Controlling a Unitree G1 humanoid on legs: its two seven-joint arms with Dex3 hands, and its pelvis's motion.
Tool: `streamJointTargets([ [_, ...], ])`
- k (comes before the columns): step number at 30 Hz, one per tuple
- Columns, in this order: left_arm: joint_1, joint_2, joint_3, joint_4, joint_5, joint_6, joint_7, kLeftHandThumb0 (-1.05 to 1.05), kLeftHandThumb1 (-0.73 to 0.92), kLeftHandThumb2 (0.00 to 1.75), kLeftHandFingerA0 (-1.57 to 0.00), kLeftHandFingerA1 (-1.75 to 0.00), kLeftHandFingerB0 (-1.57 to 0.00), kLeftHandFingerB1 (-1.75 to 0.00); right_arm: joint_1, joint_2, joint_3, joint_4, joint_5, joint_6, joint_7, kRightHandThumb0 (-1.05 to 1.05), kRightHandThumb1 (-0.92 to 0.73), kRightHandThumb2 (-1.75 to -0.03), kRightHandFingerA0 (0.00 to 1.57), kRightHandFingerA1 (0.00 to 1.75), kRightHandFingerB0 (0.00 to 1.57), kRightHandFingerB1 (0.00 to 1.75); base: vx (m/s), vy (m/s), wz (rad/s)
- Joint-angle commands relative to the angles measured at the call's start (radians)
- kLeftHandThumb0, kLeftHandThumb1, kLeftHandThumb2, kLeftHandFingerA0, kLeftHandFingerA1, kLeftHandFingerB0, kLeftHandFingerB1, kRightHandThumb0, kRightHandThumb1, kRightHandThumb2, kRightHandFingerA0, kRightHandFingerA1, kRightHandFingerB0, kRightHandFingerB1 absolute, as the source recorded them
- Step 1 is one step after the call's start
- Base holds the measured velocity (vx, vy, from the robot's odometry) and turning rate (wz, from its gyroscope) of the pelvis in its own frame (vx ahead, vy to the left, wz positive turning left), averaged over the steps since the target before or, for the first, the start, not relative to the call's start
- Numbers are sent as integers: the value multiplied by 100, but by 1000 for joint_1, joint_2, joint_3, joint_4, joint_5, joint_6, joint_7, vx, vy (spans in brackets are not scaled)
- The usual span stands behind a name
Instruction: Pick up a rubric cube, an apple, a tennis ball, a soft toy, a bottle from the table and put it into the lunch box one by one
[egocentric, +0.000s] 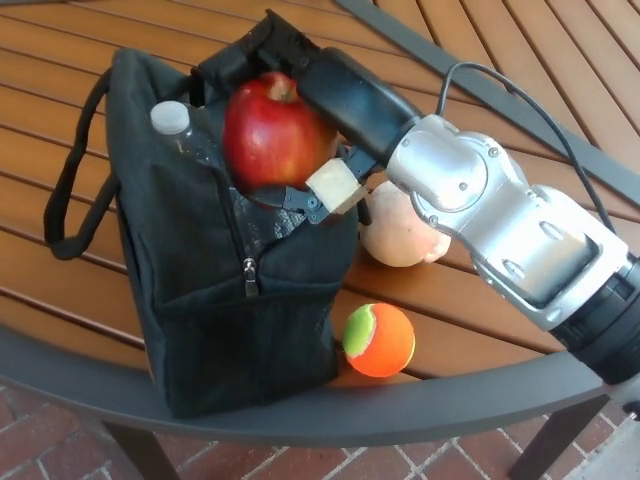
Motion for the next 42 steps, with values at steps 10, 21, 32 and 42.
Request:
streamJointTargets([
  [10,6,29,6,6,2,-43,-5,5,59,99,-98,-118,-92,-99,-201,-61,189,-47,-378,46,250,-105,-74,-62,0,0,0,0,0,0,0],
  [21,26,13,15,-36,-19,-16,-25,7,59,98,-100,-119,-90,-99,-169,-76,164,-57,-446,112,315,-105,-64,-110,0,30,2,1,0,0,0],
  [32,24,27,10,-1,-5,-39,-21,3,61,92,-102,-119,-92,-99,-132,-42,48,-74,-488,116,299,-93,-74,-107,0,23,0,6,0,0,0],
  [42,17,29,17,32,-9,-65,-21,7,56,99,-109,-118,-95,-101,-86,-34,-258,-109,-520,144,130,-54,-71,-62,1,41,20,34,0,0,0],
])
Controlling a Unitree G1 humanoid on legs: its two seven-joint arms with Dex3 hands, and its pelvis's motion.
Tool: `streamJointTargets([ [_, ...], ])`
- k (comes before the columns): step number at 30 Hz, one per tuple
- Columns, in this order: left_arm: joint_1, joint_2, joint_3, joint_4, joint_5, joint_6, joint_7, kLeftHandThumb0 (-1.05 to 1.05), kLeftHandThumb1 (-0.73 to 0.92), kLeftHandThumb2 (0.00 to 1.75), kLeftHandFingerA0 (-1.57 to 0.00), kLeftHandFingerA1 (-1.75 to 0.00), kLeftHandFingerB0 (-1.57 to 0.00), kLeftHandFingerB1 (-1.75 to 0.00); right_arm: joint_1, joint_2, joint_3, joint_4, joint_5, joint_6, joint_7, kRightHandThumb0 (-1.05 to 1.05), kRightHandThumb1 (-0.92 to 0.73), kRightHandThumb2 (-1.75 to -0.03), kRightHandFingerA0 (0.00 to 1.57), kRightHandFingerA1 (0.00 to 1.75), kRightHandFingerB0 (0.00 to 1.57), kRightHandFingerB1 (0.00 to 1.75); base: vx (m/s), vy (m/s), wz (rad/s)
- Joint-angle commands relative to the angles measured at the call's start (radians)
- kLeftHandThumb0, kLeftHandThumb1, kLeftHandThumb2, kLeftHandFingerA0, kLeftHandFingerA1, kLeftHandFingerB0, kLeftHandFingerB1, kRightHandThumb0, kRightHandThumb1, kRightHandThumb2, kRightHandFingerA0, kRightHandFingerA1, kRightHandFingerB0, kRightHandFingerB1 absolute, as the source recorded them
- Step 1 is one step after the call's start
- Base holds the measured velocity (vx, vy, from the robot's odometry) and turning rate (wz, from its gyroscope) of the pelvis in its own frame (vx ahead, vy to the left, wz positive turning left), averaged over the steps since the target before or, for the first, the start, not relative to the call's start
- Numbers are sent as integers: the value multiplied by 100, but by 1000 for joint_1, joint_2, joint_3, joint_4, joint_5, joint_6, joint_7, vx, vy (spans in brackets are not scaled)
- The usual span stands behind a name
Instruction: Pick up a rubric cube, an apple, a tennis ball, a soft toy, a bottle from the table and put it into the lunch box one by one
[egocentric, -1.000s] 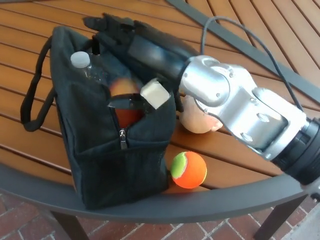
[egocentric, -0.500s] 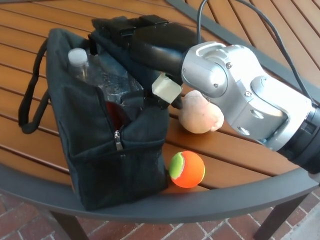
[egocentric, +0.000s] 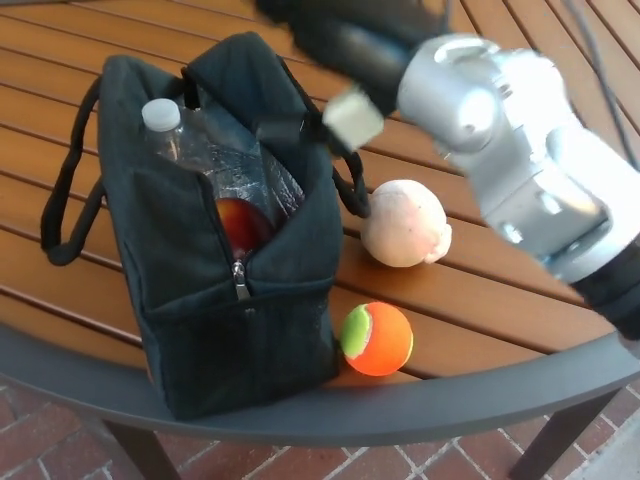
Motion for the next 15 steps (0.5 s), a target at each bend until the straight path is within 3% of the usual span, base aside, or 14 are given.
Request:
streamJointTargets([
  [1,5,17,7,2,-2,-65,-7,7,56,99,-109,-118,-95,-101,29,14,-133,-9,-36,28,-113,-54,-71,-62,1,41,20,34,0,0,0],
  [3,4,17,7,2,-2,-65,-7,7,56,99,-109,-118,-95,-101,32,22,-142,-7,-47,24,-110,-54,-71,-62,1,41,20,34,0,0,0],
  [4,6,10,13,-7,-15,-64,-15,6,58,99,-105,-124,-93,-103,65,22,-205,30,-22,5,-166,-52,-69,-61,17,66,25,42,0,0,0],
  [6,11,1,23,-22,-35,-62,-29,6,58,99,-105,-124,-93,-103,115,28,-302,84,10,-22,-249,-52,-69,-61,17,66,25,42,0,0,0],
  [8,13,1,21,-26,-29,-58,-28,4,61,93,-101,-121,-92,-100,148,29,-310,105,7,-19,-245,-48,-66,-59,23,62,28,40,0,0,0],
  [15,11,0,20,-43,-21,-47,-27,7,56,103,-105,-123,-93,-101,267,-49,-181,245,-82,-78,-130,-48,-66,-61,16,61,26,37,0,0,1],
])
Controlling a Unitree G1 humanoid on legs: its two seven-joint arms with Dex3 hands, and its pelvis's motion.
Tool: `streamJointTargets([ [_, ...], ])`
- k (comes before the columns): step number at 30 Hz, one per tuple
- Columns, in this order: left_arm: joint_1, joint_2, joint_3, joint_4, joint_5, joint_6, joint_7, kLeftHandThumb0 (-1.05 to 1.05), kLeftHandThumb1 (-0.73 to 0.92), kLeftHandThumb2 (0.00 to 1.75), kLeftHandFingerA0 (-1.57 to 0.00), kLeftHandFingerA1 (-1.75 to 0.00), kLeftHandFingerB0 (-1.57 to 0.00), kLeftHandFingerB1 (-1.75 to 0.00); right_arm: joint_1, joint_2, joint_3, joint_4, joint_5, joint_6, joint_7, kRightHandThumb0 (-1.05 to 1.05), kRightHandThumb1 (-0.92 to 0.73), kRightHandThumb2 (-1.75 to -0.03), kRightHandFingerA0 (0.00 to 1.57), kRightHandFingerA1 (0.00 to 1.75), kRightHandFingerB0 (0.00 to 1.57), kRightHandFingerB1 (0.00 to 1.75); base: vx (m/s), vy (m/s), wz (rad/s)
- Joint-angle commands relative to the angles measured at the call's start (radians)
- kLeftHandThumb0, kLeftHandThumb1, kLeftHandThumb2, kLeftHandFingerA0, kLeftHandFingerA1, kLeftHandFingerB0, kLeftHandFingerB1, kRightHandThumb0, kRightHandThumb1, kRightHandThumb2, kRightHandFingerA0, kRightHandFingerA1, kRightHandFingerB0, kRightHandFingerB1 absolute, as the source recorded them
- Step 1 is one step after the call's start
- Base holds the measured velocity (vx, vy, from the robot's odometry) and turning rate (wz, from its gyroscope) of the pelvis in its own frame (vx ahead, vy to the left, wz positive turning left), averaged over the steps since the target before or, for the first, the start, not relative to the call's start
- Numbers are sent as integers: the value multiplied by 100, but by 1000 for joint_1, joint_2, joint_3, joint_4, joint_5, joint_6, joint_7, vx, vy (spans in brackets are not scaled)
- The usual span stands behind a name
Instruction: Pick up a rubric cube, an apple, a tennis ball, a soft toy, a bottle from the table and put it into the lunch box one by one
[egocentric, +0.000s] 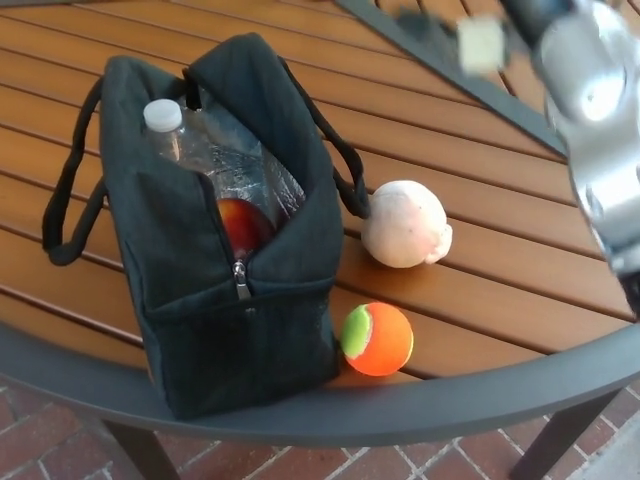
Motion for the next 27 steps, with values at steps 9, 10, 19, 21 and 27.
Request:
streamJointTargets([
  [9,4,17,-21,-9,30,-55,9,3,59,99,-104,-118,-95,-101,53,-86,223,115,-90,-109,145,-55,-50,-83,14,58,21,48,0,0,0],
  [10,5,11,-13,-13,11,-59,-5,3,60,97,-101,-120,-92,-101,42,-76,235,121,-91,-109,158,-54,-50,-83,13,58,21,47,0,0,0],
  [19,7,5,-14,-29,14,-41,7,4,58,99,-101,-118,-92,-100,-28,-12,255,182,-90,-135,171,-53,-48,-82,10,56,22,48,0,0,0],
  [21,8,4,-16,-15,14,-58,0,5,59,100,-105,-118,-94,-100,-62,19,262,226,-98,-127,169,-55,-49,-83,9,56,19,48,0,0,0],
  [27,17,3,-22,-33,16,-47,-4,4,61,96,-105,-118,-93,-100,-68,34,255,292,-102,-145,155,-57,-50,-84,10,57,22,50,0,0,0],
])
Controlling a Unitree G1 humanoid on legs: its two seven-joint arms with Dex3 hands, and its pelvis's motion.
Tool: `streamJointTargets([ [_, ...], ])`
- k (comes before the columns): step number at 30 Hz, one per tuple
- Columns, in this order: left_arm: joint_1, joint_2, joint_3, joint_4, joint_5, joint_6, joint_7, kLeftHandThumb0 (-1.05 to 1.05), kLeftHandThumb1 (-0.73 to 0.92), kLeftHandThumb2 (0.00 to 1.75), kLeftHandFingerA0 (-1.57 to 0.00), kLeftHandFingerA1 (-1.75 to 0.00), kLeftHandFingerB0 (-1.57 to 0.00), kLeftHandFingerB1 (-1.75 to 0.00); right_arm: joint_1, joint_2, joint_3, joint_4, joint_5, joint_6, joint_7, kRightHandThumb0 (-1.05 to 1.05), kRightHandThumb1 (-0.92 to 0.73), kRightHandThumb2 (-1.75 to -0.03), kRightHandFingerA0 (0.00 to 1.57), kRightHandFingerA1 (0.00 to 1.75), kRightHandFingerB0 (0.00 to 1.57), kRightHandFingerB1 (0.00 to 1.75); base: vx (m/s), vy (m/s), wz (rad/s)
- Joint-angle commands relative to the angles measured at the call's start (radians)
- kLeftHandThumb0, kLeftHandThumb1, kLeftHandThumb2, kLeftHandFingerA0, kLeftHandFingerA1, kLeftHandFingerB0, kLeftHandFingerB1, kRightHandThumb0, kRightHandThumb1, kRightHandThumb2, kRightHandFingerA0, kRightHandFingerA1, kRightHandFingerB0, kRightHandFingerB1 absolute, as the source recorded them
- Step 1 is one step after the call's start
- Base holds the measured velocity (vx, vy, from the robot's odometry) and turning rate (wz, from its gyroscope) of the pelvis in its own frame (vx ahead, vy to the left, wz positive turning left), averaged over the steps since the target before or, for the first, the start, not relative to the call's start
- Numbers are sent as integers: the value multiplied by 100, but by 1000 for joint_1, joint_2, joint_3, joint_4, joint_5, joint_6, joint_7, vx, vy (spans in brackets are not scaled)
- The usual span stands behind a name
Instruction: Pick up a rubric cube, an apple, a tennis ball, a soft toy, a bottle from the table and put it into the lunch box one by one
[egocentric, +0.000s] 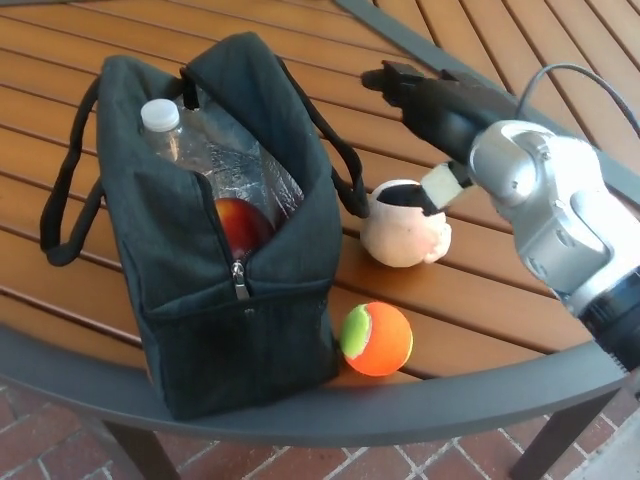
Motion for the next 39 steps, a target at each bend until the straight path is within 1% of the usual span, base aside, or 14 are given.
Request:
streamJointTargets([
  [1,15,4,-4,-14,4,-48,-5,4,59,100,-105,-119,-95,-103,-21,17,-3,94,-16,-28,1,-56,-50,-84,9,57,21,49,0,0,0],
  [2,15,4,-4,-15,3,-48,-6,4,59,100,-105,-119,-95,-103,-21,18,-3,101,-17,-27,1,-56,-50,-84,9,57,21,49,0,0,0],
  [3,21,4,-7,-20,4,-52,-9,4,61,97,-104,-119,-93,-101,-18,25,-7,133,-14,-27,-4,-50,-65,-60,8,58,27,39,0,0,0],
  [10,18,9,-8,-25,5,-29,-9,6,57,103,-103,-119,-94,-101,-22,39,-6,213,-26,-28,-12,-48,-65,-60,9,56,27,37,0,0,0],
  [11,17,4,-5,-29,-2,-27,-11,5,62,97,-102,-121,-92,-102,-15,44,7,243,-38,-33,-24,-57,-50,-84,10,57,18,47,0,0,0],
  [18,10,-2,-4,-5,-8,-61,-26,8,57,104,-104,-123,-93,-103,13,56,27,318,-54,-62,-67,-58,-49,-84,12,59,20,49,0,0,0],
  [20,5,6,-15,3,17,-60,-6,4,58,98,-105,-119,-94,-102,21,59,42,305,-65,-50,-52,-56,-50,-84,9,58,16,48,0,0,0],
  [21,8,6,-16,-2,15,-60,-11,3,60,100,-105,-119,-93,-102,23,66,45,303,-65,-45,-49,-52,-66,-60,5,57,22,39,0,0,0],
  [29,16,-9,-22,-35,1,-45,-24,5,61,96,-101,-117,-89,-98,38,103,65,287,-69,-49,-22,-53,-66,-61,7,55,22,37,0,0,0],
  [30,15,-12,-23,-41,5,-38,-16,3,62,93,-101,-119,-90,-99,38,104,79,294,-77,-42,-2,-56,-66,-60,15,56,20,36,0,0,0],
  [33,14,-16,-26,-50,10,-28,-4,3,62,93,-101,-119,-90,-99,37,107,103,305,-87,-32,29,-56,-66,-60,15,56,20,36,0,0,0],
  [34,14,-13,-25,-43,7,-45,-13,1,62,95,-104,-122,-91,-101,36,100,121,320,-101,-18,48,-39,-72,-62,27,71,18,34,0,0,0],
  [38,13,-8,-24,-31,2,-72,-26,1,62,95,-104,-122,-91,-101,32,91,149,345,-121,4,78,-39,-72,-62,27,71,18,34,0,0,0],
  [39,9,-9,-21,-25,-1,-73,-25,3,60,99,-105,-124,-93,-103,41,79,154,344,-125,17,94,-33,-73,-75,23,92,7,15,0,0,0],
])
